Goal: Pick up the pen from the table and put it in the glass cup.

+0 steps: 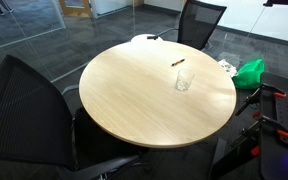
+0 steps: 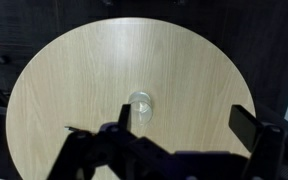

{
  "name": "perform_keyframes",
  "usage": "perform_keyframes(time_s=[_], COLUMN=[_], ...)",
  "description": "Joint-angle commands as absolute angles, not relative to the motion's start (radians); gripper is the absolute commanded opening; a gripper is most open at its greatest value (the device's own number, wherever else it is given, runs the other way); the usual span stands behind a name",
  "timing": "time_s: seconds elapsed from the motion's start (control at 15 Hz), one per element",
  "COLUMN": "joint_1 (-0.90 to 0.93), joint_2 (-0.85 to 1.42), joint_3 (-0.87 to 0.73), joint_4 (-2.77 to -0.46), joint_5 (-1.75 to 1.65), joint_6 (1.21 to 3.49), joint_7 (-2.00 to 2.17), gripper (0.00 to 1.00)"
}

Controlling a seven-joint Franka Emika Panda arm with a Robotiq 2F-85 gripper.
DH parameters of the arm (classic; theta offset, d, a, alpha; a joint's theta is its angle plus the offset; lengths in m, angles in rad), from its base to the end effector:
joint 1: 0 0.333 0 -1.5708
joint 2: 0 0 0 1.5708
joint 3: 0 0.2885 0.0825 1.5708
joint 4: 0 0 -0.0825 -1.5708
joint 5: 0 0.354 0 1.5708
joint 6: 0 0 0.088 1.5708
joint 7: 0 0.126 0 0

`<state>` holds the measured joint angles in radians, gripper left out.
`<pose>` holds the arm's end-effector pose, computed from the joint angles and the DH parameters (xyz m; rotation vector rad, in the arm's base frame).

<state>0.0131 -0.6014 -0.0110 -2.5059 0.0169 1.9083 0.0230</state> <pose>0.3548 0.0022 0.4539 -3.1191 0.0383 -0.0054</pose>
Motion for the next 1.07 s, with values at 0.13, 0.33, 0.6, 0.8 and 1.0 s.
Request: perform_keyframes(time_s=[0.13, 0.33, 0.6, 0.8, 1.0], joint_1=[-0.076, -0.12, -0.165, -0.182, -0.164], joint_2=[-0.453, -0.392, -0.311, -0.22, -0.236], joint_3=[-0.032, -0.031, -0.018, -0.022, -0.038], joint_4=[-2.447, -2.43, -2.401, -2.363, -2.388], joint_5=[0.026, 0.029, 0.018, 0.03, 0.029], joint_6=[2.058, 2.129, 2.234, 2.313, 2.315], joint_7=[0.17, 0.274, 0.459, 0.595, 0.561], gripper=[1.0, 1.0, 1.0, 1.0, 1.0])
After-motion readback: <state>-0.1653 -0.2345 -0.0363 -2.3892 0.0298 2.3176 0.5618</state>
